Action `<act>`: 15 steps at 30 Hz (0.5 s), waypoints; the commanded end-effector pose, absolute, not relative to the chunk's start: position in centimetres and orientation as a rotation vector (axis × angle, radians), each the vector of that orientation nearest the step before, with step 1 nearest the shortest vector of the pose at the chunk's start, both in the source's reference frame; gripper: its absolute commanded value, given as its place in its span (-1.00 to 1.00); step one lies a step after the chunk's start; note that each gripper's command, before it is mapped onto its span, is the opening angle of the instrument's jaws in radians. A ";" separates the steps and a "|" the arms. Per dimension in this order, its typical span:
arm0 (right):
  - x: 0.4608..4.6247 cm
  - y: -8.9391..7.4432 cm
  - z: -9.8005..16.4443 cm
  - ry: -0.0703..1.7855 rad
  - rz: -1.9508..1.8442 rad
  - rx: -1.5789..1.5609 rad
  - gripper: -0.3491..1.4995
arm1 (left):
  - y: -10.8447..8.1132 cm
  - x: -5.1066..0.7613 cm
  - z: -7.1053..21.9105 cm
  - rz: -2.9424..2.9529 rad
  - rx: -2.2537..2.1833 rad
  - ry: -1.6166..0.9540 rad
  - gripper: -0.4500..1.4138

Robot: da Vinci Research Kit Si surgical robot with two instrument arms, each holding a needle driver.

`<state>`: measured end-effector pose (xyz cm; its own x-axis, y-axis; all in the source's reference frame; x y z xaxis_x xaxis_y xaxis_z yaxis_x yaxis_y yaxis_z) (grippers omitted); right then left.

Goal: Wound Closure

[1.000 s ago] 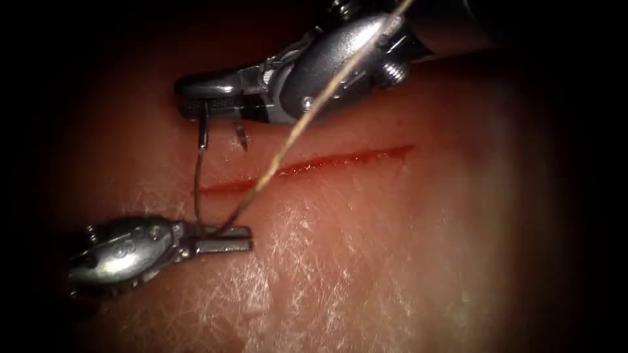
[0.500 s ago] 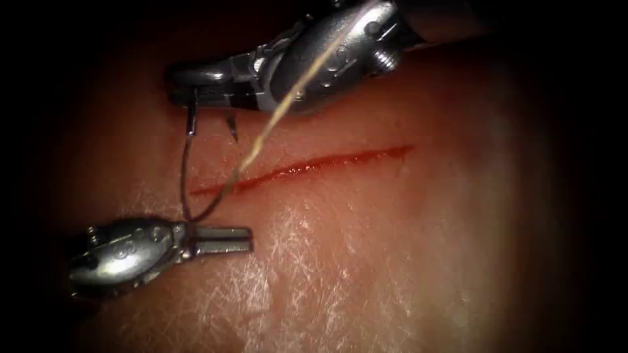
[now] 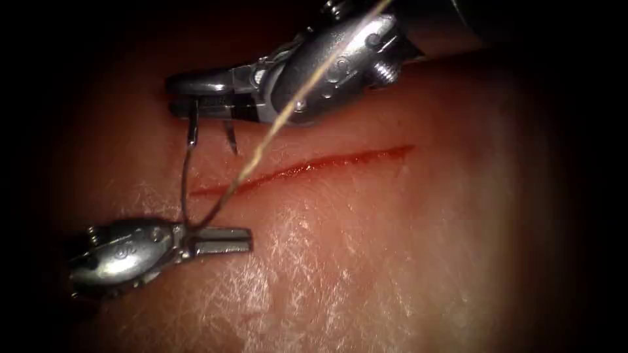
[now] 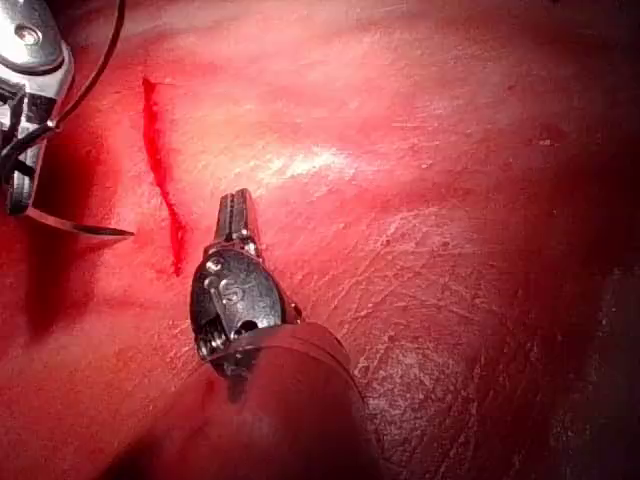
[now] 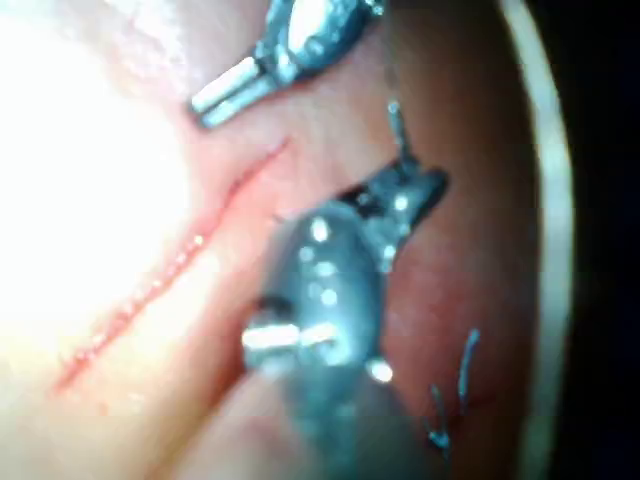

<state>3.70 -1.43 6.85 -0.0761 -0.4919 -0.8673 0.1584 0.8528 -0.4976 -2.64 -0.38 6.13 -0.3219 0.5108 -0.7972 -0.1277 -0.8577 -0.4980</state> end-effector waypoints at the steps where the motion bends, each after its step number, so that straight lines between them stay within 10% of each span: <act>1: 3.77 -1.5 6.9 1.561 -0.551 -0.271 -1.00 | -0.4 -2.69 6.2 2.216 -1.528 -0.493 -0.53; 15: 3.74 -1.6 7.0 1.562 -0.572 -0.256 -1.00 | -0.4 -2.67 6.2 2.216 -1.524 -0.486 -0.53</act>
<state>3.68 -1.61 6.95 -0.0835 -0.4953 -0.8647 0.1807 0.8458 -0.5020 -2.61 -0.37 6.11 -0.3233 0.5119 -0.7959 -0.1347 -0.8574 -0.4968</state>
